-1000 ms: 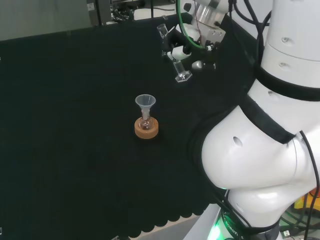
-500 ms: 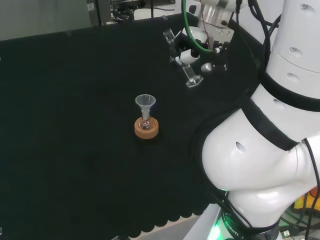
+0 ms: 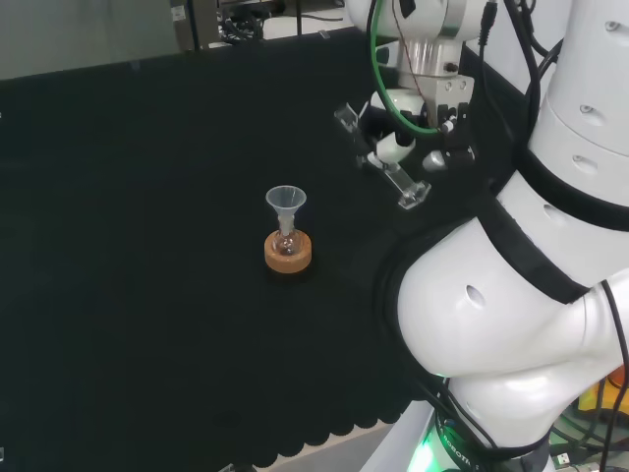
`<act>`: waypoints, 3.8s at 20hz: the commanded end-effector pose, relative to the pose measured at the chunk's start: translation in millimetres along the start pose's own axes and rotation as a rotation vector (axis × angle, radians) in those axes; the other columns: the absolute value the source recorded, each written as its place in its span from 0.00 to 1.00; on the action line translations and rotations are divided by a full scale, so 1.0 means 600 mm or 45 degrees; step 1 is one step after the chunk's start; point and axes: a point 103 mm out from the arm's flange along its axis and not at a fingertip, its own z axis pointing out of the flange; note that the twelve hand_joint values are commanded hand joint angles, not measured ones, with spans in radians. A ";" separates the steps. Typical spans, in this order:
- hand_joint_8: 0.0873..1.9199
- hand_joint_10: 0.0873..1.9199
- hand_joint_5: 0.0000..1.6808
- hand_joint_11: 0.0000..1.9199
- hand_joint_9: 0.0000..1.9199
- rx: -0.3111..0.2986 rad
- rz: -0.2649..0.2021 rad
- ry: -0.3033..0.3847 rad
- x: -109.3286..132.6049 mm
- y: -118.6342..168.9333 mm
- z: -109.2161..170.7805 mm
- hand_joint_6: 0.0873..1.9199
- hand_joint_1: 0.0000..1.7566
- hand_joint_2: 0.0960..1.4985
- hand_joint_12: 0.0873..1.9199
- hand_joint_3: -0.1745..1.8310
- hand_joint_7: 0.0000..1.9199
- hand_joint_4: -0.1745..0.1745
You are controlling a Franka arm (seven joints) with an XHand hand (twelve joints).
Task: Pour the water from the graduated cylinder into the round-bottom flask.
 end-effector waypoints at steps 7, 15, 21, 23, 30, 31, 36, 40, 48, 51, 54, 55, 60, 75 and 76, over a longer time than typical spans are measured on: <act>0.36 0.00 0.66 0.67 0.80 0.245 -0.063 -0.119 0.043 -0.020 0.027 0.38 0.73 0.68 0.33 0.09 0.60 0.00; 0.36 0.00 0.66 0.67 0.80 0.446 -0.034 -0.199 0.050 -0.002 0.032 0.38 0.73 0.68 0.33 0.09 0.60 0.00; 0.36 0.00 0.66 0.67 0.80 0.526 -0.034 -0.287 0.063 0.003 0.034 0.38 0.73 0.68 0.33 0.09 0.60 0.00; 0.37 0.00 0.66 0.67 0.80 0.547 -0.035 -0.304 0.067 0.002 0.033 0.38 0.73 0.68 0.33 0.09 0.60 0.00; 0.37 0.00 0.66 0.67 0.80 0.606 -0.030 -0.342 0.078 0.003 0.030 0.39 0.73 0.68 0.33 0.09 0.60 0.00; 0.37 0.00 0.66 0.67 0.80 0.614 -0.029 -0.344 0.080 0.004 0.030 0.39 0.73 0.68 0.33 0.09 0.60 0.00; 0.37 0.00 0.66 0.67 0.80 0.664 -0.015 -0.358 0.088 0.014 0.028 0.39 0.73 0.68 0.34 0.09 0.60 0.00; 0.37 0.00 0.66 0.67 0.80 0.693 -0.014 -0.369 0.094 0.019 0.026 0.39 0.73 0.68 0.34 0.09 0.60 0.00; 0.37 0.00 0.66 0.68 0.80 0.762 -0.008 -0.434 0.104 0.026 0.024 0.39 0.73 0.68 0.34 0.09 0.60 0.00; 0.37 0.00 0.66 0.68 0.80 0.780 -0.008 -0.460 0.110 0.026 0.022 0.39 0.73 0.68 0.34 0.09 0.60 0.00; 0.37 0.00 0.66 0.68 0.80 0.790 -0.019 -0.458 0.111 0.025 0.018 0.39 0.73 0.68 0.34 0.09 0.60 0.00; 0.37 0.00 0.66 0.68 0.80 0.794 -0.018 -0.462 0.110 0.025 0.017 0.39 0.73 0.68 0.34 0.09 0.60 0.00; 0.37 0.00 0.66 0.68 0.80 0.838 -0.002 -0.485 0.106 0.024 0.009 0.39 0.73 0.68 0.33 0.09 0.60 0.00; 0.37 0.00 0.66 0.68 0.80 0.925 0.029 -0.539 0.113 0.021 0.001 0.39 0.73 0.68 0.33 0.09 0.60 0.00; 0.37 0.00 0.66 0.68 0.80 0.930 0.039 -0.555 0.132 0.029 0.007 0.39 0.73 0.68 0.33 0.09 0.60 0.00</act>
